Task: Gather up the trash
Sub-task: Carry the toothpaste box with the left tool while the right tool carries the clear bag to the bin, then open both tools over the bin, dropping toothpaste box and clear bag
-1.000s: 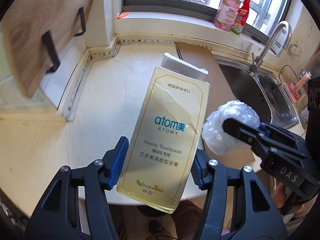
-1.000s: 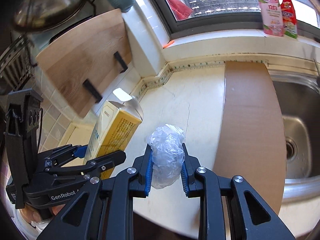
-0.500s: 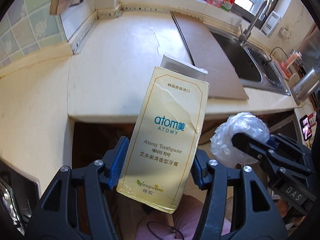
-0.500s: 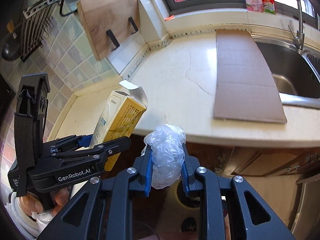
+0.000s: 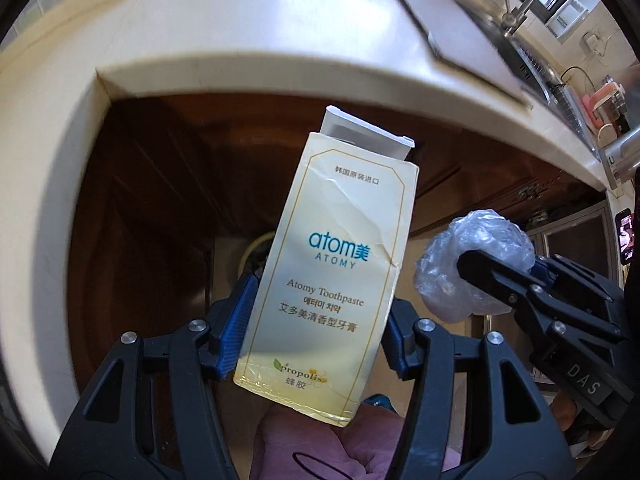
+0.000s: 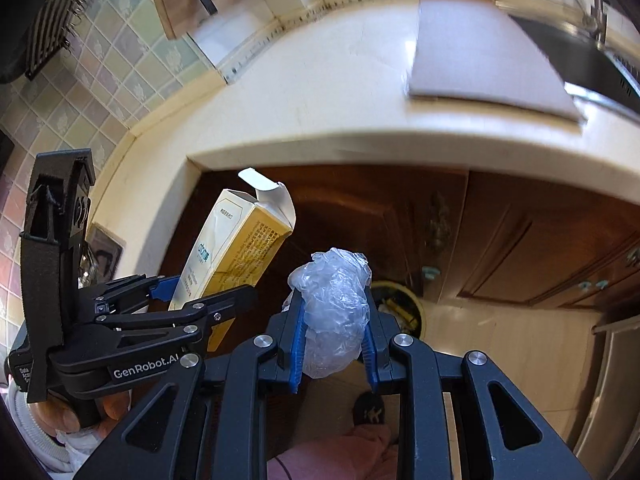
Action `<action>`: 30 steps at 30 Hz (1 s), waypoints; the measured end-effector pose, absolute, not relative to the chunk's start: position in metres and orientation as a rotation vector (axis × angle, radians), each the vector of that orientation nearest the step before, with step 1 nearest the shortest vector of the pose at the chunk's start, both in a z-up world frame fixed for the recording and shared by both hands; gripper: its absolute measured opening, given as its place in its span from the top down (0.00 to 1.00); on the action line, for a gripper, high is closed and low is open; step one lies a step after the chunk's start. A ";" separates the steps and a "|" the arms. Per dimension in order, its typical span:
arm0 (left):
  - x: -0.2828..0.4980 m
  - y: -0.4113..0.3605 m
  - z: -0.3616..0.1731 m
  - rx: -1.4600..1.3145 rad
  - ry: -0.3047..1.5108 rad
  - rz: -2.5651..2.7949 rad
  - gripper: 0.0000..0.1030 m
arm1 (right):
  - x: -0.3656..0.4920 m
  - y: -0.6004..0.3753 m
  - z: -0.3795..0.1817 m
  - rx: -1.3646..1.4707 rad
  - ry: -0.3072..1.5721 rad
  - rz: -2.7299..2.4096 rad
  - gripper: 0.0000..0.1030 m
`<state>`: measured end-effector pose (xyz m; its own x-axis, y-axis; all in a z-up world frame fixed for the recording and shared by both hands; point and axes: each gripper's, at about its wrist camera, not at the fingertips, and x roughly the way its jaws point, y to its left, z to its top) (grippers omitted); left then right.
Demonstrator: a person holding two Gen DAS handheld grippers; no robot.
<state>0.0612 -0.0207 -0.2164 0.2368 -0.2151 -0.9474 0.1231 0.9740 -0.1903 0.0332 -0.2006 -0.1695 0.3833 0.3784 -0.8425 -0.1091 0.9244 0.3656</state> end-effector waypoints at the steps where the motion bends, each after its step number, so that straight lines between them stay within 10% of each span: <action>1: 0.058 -0.023 -0.228 -0.080 1.326 -0.228 0.48 | 0.031 -0.203 -0.182 0.273 1.155 0.320 0.78; 17: 0.050 -0.032 -0.446 -0.161 1.495 -0.126 0.48 | 0.031 -0.214 -0.408 0.337 1.358 0.281 0.77; 30: 0.077 -0.018 -0.492 -0.127 1.550 -0.139 0.47 | 0.051 -0.208 -0.468 0.429 1.407 0.272 0.76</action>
